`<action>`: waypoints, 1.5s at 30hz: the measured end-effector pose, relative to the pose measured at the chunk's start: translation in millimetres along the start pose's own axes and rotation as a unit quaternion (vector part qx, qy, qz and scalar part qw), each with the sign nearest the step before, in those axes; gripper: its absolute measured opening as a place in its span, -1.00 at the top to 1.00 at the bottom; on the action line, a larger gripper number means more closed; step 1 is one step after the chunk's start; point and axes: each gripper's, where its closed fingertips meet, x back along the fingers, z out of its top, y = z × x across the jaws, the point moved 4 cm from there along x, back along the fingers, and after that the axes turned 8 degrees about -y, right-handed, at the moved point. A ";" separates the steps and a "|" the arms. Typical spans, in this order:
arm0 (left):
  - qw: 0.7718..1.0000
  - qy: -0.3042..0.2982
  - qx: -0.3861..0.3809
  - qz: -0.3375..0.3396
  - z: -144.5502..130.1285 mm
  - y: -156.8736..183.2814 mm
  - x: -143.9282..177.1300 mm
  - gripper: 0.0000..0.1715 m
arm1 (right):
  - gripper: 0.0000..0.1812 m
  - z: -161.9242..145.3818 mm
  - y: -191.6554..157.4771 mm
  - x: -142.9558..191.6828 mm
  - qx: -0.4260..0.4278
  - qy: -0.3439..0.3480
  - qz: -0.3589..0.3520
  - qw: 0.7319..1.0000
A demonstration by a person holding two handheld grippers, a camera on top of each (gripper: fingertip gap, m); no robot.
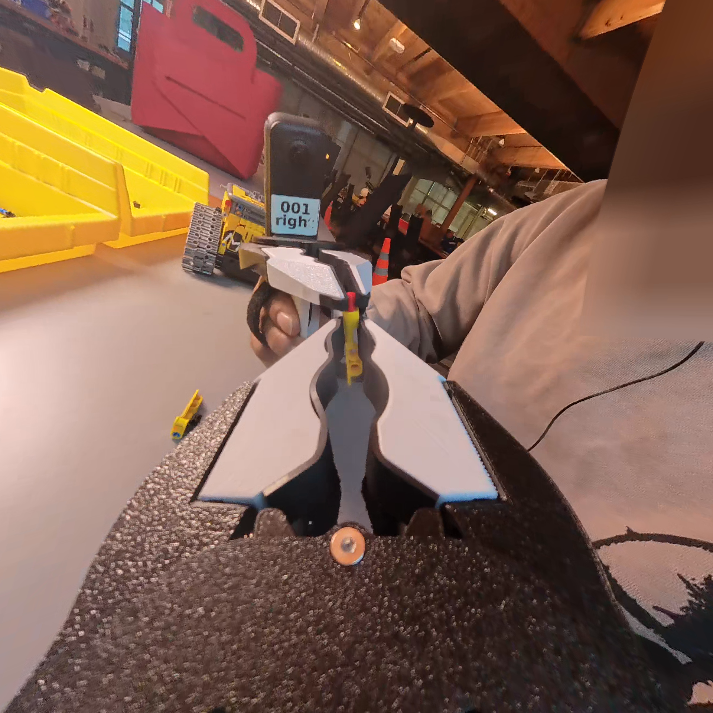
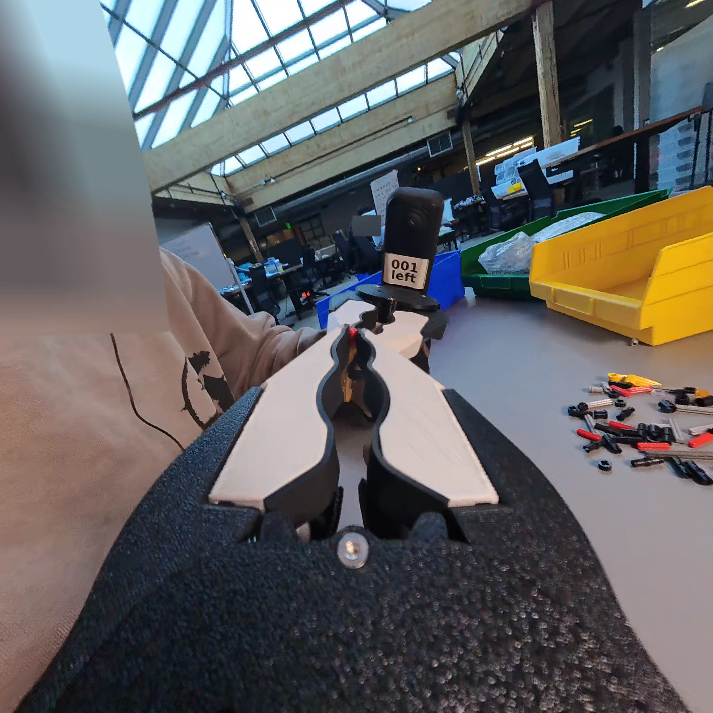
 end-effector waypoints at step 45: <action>0.995 0.028 -0.062 0.074 7.4 -5.3 -2.9 0.92 | 0.99 5.0 4.9 -5.3 -0.003 0.030 -0.015 0.999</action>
